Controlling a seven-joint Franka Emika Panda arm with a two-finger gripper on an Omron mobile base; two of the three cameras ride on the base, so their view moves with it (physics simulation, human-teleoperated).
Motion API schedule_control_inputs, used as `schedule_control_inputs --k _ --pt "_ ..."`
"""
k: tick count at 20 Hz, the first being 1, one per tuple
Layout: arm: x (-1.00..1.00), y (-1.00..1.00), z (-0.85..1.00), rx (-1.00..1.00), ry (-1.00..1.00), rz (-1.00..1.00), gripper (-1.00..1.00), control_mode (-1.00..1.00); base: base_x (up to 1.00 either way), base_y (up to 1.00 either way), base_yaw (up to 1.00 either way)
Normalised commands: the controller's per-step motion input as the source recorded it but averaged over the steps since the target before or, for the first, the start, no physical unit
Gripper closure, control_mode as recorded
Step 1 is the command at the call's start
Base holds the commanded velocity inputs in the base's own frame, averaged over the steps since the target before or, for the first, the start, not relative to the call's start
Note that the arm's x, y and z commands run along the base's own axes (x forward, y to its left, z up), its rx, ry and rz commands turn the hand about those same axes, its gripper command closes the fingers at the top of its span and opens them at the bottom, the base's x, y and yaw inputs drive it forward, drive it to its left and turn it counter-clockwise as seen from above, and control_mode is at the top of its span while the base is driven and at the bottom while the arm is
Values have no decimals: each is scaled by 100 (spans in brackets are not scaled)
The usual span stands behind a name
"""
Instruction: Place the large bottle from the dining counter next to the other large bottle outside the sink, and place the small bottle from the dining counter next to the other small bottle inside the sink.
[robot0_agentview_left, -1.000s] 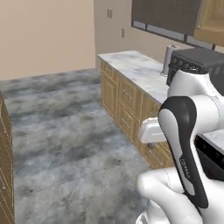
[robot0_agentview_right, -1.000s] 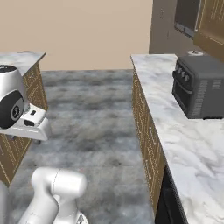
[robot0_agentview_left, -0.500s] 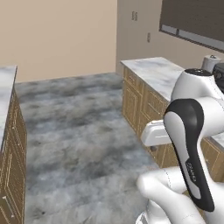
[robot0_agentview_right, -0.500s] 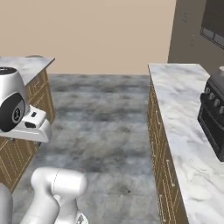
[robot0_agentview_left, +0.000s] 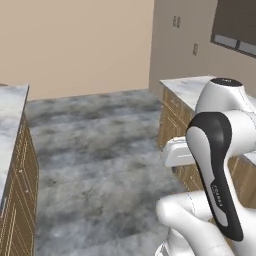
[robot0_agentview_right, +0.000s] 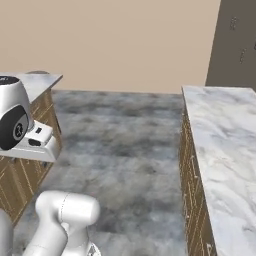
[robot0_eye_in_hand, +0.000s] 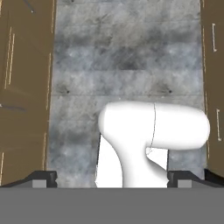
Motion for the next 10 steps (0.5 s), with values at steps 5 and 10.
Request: schedule_control_inputs --k 5,10 --pt "0 0 0 0 0 0 -100 100 100 0 16" --pt "0 0 0 0 0 0 -100 100 100 0 15"
